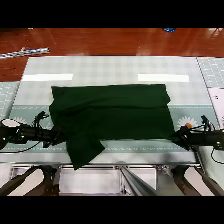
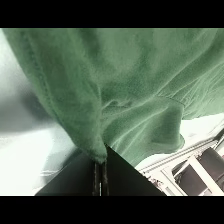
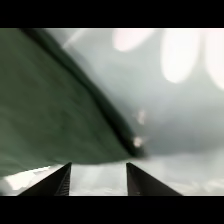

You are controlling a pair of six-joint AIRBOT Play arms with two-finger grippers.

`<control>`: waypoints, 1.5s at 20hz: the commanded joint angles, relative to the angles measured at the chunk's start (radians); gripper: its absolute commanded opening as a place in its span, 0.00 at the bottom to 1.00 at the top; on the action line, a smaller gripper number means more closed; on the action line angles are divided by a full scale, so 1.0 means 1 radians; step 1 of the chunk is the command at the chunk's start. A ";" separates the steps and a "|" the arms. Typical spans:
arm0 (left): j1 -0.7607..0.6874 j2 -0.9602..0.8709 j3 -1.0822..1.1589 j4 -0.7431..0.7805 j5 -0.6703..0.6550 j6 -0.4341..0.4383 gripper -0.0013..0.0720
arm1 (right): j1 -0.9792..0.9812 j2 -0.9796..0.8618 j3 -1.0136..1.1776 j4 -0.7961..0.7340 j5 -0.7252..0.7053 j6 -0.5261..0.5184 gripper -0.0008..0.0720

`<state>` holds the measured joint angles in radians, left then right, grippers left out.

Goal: Fold the shirts.

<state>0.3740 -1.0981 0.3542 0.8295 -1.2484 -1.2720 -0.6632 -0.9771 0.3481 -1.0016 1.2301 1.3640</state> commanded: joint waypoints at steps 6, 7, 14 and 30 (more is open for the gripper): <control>0.000 0.009 0.032 0.000 -0.002 0.036 0.04 | 0.000 -0.111 0.000 0.416 -0.062 -0.357 0.05; 0.000 0.014 0.054 0.000 -0.002 0.034 0.04 | 0.000 -0.115 0.010 0.386 -0.038 -0.356 0.05; -0.002 0.010 0.328 -0.068 -0.002 0.030 0.04 | 0.044 -0.115 0.202 0.304 0.003 -0.305 0.04; -0.161 -0.609 1.079 -0.070 0.032 -0.166 0.04 | 0.387 -0.580 0.830 0.267 -0.197 -0.130 0.04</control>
<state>0.2405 -1.6093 1.3029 0.7593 -1.2121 -1.4014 -0.2962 -1.5036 1.1301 -0.7361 1.0729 1.2171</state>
